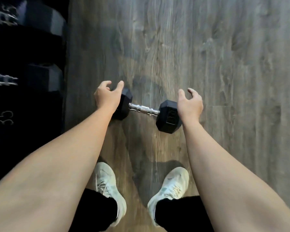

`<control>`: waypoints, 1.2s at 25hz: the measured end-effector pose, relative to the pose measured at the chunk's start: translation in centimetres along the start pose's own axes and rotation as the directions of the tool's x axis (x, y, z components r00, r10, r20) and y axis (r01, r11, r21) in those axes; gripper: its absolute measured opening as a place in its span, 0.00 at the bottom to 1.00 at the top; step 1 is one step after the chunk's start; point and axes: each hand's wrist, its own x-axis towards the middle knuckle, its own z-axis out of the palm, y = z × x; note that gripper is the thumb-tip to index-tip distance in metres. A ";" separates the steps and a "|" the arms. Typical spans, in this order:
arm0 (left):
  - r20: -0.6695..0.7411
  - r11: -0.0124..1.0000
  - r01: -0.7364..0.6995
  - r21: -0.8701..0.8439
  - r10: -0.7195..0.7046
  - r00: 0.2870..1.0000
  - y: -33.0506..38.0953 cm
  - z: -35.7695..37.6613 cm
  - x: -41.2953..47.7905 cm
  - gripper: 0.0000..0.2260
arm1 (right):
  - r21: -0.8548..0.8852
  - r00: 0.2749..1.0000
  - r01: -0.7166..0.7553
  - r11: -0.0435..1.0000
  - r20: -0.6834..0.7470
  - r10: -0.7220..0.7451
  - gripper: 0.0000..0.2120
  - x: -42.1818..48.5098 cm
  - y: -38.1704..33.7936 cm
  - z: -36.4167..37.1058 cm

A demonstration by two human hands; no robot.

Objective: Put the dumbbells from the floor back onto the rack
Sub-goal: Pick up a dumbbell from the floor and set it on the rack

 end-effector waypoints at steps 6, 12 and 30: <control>-0.021 0.980 0.104 -0.172 -0.109 0.994 -7.6 5.6 7.1 0.19 | 0.173 0.966 -0.232 0.957 -0.075 0.248 0.21 3.7 9.8 6.3; 0.235 0.931 0.286 -0.226 -0.233 0.944 -7.2 4.0 6.7 0.35 | 0.295 0.937 -0.340 0.893 0.031 0.347 0.29 2.4 9.6 5.5; 0.438 0.824 0.461 -0.329 -0.299 0.847 -8.9 2.8 6.3 0.21 | 0.462 0.873 -0.478 0.748 0.156 0.462 0.27 1.0 8.6 5.7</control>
